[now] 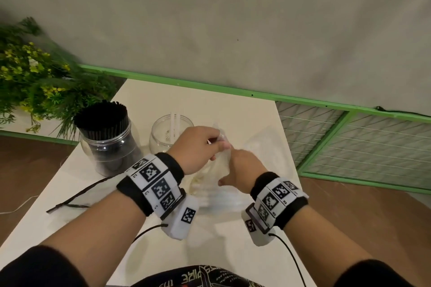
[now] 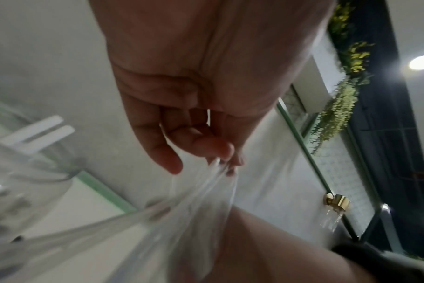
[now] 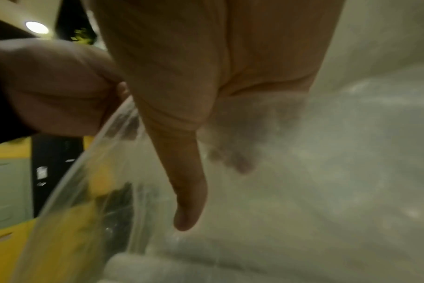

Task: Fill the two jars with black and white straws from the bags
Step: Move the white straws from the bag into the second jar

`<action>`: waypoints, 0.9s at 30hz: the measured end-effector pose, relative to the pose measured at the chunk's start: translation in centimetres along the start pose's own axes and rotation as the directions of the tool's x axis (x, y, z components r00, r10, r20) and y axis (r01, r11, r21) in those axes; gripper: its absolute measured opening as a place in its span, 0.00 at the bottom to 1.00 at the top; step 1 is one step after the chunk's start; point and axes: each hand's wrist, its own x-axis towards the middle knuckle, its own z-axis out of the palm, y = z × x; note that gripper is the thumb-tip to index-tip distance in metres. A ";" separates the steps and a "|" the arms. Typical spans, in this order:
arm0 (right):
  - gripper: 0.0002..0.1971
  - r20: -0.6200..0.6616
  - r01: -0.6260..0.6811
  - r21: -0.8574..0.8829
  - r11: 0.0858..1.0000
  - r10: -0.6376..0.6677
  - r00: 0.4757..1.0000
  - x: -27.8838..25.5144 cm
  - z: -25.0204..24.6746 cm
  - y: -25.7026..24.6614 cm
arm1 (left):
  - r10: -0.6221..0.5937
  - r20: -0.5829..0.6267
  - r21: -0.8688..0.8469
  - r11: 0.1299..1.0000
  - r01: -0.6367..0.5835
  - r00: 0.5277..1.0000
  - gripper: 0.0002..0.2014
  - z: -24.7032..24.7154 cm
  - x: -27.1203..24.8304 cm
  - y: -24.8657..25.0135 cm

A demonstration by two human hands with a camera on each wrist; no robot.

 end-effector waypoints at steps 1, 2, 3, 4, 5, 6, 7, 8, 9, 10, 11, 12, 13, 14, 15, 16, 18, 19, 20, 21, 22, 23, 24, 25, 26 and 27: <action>0.28 0.053 0.000 0.028 1.000 -0.002 0.999 0.2 0.1 0.2 | -0.010 0.016 -0.026 1.000 0.011 1.000 0.12 0.2 -0.1 -0.3; 0.13 0.103 -0.009 0.055 0.998 0.003 0.995 0.4 0.3 0.5 | -0.018 0.029 -0.051 0.999 0.020 0.999 0.12 0.4 -0.4 -0.6; 0.09 0.138 -0.012 0.089 0.996 0.000 0.990 0.6 0.6 0.9 | -0.029 0.045 -0.069 0.997 0.032 0.999 0.12 0.6 -0.7 -1.1; 0.12 0.151 -0.023 0.123 0.992 0.004 0.989 0.7 0.9 1.5 | -0.038 0.046 -0.099 0.994 0.042 0.998 0.11 0.9 -1.1 -1.6; 0.11 0.133 -0.032 0.183 0.983 0.008 0.991 1.0 1.2 2.2 | -0.061 0.024 -0.141 0.988 0.064 0.998 0.07 1.0 -1.5 -2.0; 0.08 0.088 -0.030 0.268 0.963 0.006 0.996 1.0 1.3 2.8 | -0.088 -0.019 -0.180 0.980 0.083 0.996 0.03 1.1 -1.9 -2.7; 0.05 0.040 -0.006 0.352 0.936 -0.009 0.999 1.0 1.3 3.7 | -0.125 -0.067 -0.213 0.971 0.108 0.990 0.09 1.0 -2.2 -3.5; 0.05 -0.005 0.025 0.428 0.903 -0.025 1.000 0.7 1.0 4.3 | -0.163 -0.091 -0.246 0.960 0.137 0.982 0.19 1.0 -2.5 -4.5; 0.07 -0.046 0.050 0.505 0.862 -0.032 0.998 0.4 0.6 5.3 | -0.209 -0.090 -0.272 0.946 0.178 0.974 0.30 0.8 -2.8 -5.4; 0.08 -0.094 0.072 0.589 0.805 -0.020 0.995 -0.1 0.0 5.9 | -0.244 -0.069 -0.294 0.931 0.214 0.967 0.41 0.7 -3.2 -6.3; 0.10 -0.151 0.109 0.682 0.723 -0.006 0.988 -0.5 -0.6 6.4 | -0.270 -0.028 -0.324 0.914 0.246 0.963 0.48 0.6 -3.6 -6.8; 0.11 -0.200 0.142 0.767 0.626 0.023 0.980 -0.9 -1.2 6.6 | -0.283 0.016 -0.347 0.898 0.271 0.959 0.52 0.7 -4.0 -7.2; 0.12 -0.235 0.179 0.842 0.509 0.047 0.971 -1.2 -1.7 6.3 | -0.285 0.067 -0.366 0.884 0.289 0.956 0.56 1.0 -4.3 -7.3; 0.10 -0.254 0.208 0.891 0.404 0.062 0.965 -1.5 -2.1 5.8 | -0.270 0.118 -0.392 0.872 0.294 0.956 0.59 1.4 -4.4 -7.2; 0.07 -0.261 0.230 0.923 0.309 0.060 0.964 -1.7 -2.2 4.9 | -0.250 0.153 -0.433 0.852 0.293 0.956 0.58 1.8 -4.4 -6.9; 0.07 -0.263 0.242 0.939 0.246 0.056 0.963 -1.8 -2.2 3.9 | -0.228 0.154 -0.488 0.828 0.275 0.961 0.53 2.2 -4.3 -6.5; 0.17 -0.259 0.252 0.956 0.149 0.034 0.965 -1.7 -1.9 2.5 | -0.237 0.092 -0.571 0.783 0.247 0.967 0.40 2.4 -4.2 -5.7; 0.22 -0.255 0.254 0.963 0.094 0.003 0.967 -1.9 -2.0 1.9 | -0.267 0.053 -0.597 0.764 0.245 0.962 0.36 2.0 -4.2 -5.5; 0.24 -0.250 0.252 0.967 0.038 -0.041 0.967 -2.2 -2.0 1.6 | -0.298 0.019 -0.609 0.754 0.247 0.954 0.33 1.5 -4.3 -5.7; 0.22 -0.247 0.249 0.968 0.016 -0.101 0.964 -2.4 -2.2 1.2 | -0.314 -0.009 -0.611 0.753 0.244 0.949 0.32 0.8 -4.7 -6.0; 0.21 -0.246 0.257 0.965 0.052 -0.162 0.956 -2.6 -2.5 0.5 | -0.326 -0.031 -0.603 0.760 0.242 0.945 0.33 0.0 -5.0 -6.5; 0.21 -0.252 0.286 0.950 0.126 -0.234 0.939 -2.8 -2.7 -0.3 | -0.334 -0.051 -0.595 0.767 0.239 0.941 0.34 -0.8 -5.5 -7.0; 0.23 -0.264 0.328 0.926 0.187 -0.300 0.917 -2.8 -2.8 -1.3 | -0.344 -0.074 -0.588 0.773 0.238 0.936 0.35 -1.7 -5.9 -7.5; 0.26 -0.271 0.361 0.905 0.226 -0.350 0.897 -2.5 -2.8 -2.4 | -0.358 -0.097 -0.581 0.778 0.240 0.928 0.35 -2.8 -6.5 -7.8; 0.28 -0.273 0.378 0.890 0.254 -0.366 0.890 -2.2 -2.8 -3.8 | -0.368 -0.120 -0.577 0.782 0.236 0.922 0.35 -3.9 -7.0 -8.1; 0.30 -0.278 0.386 0.881 0.275 -0.359 0.891 -1.7 -2.7 -5.2 | -0.376 -0.150 -0.574 0.786 0.229 0.915 0.34 -5.1 -7.5 -8.5</action>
